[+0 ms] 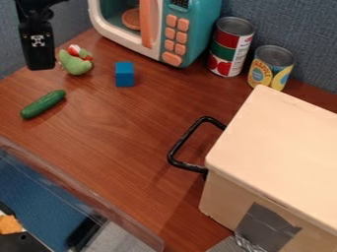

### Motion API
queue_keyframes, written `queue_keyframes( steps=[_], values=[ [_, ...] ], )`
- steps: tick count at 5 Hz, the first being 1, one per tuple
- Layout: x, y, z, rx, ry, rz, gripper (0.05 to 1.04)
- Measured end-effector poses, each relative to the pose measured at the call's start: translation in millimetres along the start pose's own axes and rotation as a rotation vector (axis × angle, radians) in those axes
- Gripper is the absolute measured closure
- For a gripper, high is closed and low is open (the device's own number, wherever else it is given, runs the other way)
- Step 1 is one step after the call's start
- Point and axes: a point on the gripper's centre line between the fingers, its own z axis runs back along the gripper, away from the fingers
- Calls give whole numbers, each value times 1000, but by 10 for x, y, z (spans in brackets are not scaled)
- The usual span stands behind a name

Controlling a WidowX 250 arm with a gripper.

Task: Open the drawer

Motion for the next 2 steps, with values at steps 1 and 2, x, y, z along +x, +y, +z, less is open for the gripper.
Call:
queue_keyframes(
  steps=[1,2],
  values=[
    [0,-21,-66,-26,10,8,85],
    [302,-155,-179,-33,-64,72,85]
  ],
)
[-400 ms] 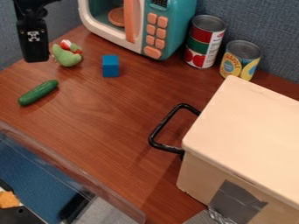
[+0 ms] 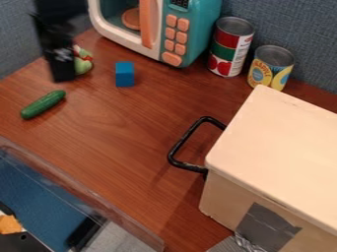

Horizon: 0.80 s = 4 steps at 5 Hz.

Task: Open the drawer

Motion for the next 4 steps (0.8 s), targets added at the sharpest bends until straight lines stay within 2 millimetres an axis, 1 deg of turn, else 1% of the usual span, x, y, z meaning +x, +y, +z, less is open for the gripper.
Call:
queue_keyframes(
  steps=[1,2,3,4],
  values=[
    [255,-112,-113,25,-91,69,85],
    [560,-296,-210,57,-164,204,85],
    [799,-443,-347,28,-187,338,85],
    [973,-530,-492,-12,-198,432,85]
  ],
)
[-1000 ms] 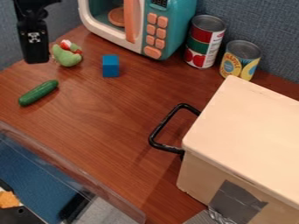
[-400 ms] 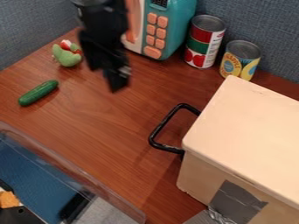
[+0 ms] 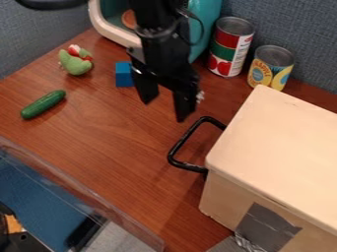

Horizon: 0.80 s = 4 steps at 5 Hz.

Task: Open the drawer

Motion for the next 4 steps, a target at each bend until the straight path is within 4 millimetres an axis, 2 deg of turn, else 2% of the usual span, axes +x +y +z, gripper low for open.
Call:
queue_keyframes(
  steps=[1,3,4],
  values=[
    [-6,-117,-278,-36,47,38,85],
    [-43,-126,-512,-20,93,42,85],
    [-106,-89,-637,-5,143,56,133]
  ],
)
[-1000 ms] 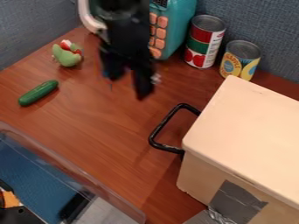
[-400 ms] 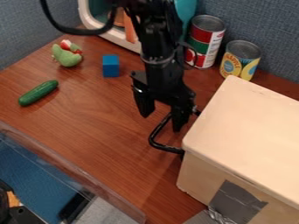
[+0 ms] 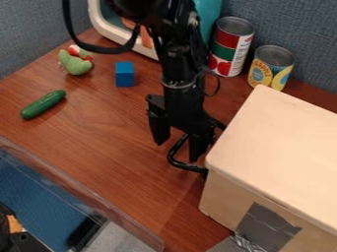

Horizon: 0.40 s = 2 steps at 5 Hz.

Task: Open the drawer

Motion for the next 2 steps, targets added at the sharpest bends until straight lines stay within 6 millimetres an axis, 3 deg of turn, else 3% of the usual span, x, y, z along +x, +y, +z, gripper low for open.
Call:
queue_keyframes(
  steps=[2],
  values=[
    [-21,67,-90,10,52,49,727]
  ],
)
